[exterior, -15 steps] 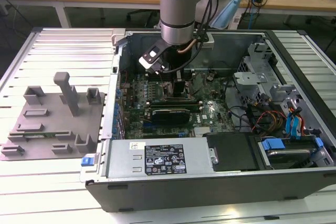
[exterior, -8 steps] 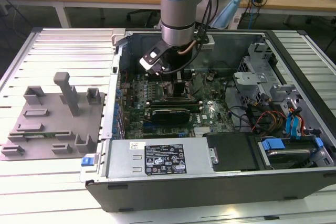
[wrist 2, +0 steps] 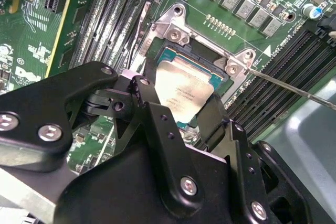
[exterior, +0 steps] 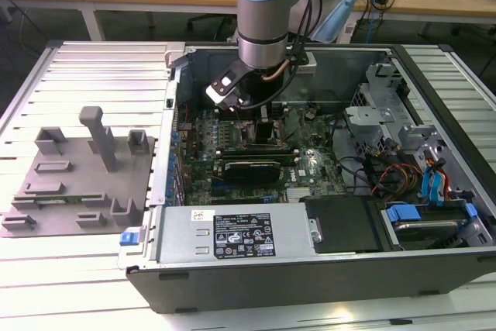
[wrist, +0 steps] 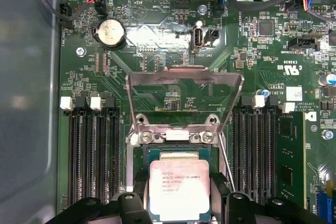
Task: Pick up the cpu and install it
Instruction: 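Place the cpu into insertion slot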
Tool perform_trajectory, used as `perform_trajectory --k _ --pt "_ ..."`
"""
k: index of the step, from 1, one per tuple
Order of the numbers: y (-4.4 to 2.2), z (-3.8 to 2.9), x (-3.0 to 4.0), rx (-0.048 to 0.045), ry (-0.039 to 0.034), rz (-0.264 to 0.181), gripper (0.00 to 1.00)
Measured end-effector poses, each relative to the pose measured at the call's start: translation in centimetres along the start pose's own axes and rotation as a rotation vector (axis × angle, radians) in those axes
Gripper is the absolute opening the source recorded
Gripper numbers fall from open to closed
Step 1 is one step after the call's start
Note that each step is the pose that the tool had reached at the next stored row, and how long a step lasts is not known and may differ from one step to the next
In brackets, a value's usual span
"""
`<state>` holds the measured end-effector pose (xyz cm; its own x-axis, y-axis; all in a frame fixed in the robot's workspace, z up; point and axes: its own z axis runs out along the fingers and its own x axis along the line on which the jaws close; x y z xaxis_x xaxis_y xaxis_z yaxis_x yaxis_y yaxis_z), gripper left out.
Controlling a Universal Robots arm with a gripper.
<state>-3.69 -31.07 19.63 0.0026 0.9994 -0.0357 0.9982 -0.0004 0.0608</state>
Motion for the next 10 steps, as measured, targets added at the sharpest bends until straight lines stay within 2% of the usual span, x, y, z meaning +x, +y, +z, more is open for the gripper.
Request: perform_trajectory --k 10 --pt "0.0 0.07 0.01 -0.0003 0.0004 0.0 0.55"
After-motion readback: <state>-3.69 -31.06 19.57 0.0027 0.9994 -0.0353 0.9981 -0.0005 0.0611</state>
